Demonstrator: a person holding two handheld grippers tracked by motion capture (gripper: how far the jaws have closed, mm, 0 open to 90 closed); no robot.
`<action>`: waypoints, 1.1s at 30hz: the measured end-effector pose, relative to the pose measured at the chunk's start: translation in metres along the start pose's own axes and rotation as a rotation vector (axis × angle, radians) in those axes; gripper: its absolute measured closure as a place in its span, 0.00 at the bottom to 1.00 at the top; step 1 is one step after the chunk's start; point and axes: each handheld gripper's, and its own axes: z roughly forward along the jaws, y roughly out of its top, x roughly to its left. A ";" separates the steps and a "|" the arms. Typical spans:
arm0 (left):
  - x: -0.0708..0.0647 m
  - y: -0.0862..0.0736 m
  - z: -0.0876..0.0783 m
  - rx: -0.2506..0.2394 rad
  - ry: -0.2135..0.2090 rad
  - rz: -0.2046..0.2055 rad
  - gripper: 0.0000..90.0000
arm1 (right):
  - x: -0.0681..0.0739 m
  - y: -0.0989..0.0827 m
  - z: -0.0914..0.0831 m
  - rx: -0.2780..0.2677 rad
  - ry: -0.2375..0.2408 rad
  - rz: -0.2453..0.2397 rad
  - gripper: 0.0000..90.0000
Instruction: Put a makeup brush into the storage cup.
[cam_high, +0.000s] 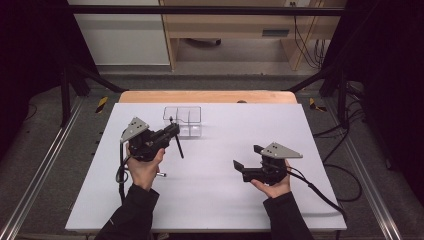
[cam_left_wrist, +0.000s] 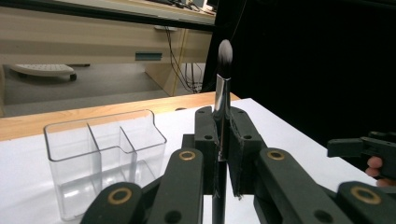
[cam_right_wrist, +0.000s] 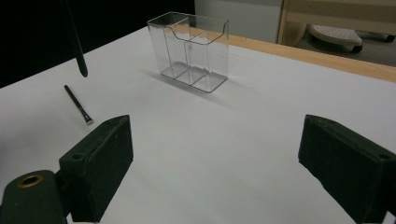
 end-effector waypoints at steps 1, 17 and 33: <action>0.002 0.001 0.000 0.002 0.002 0.003 0.92 | -0.001 -0.001 -0.001 0.000 -0.001 0.002 0.12; 0.017 0.017 0.006 -0.002 0.031 0.017 0.92 | -0.011 -0.011 -0.016 -0.013 -0.027 0.023 0.12; 0.028 0.034 0.018 -0.015 0.060 0.024 0.92 | -0.017 -0.018 -0.022 -0.015 -0.042 0.028 0.12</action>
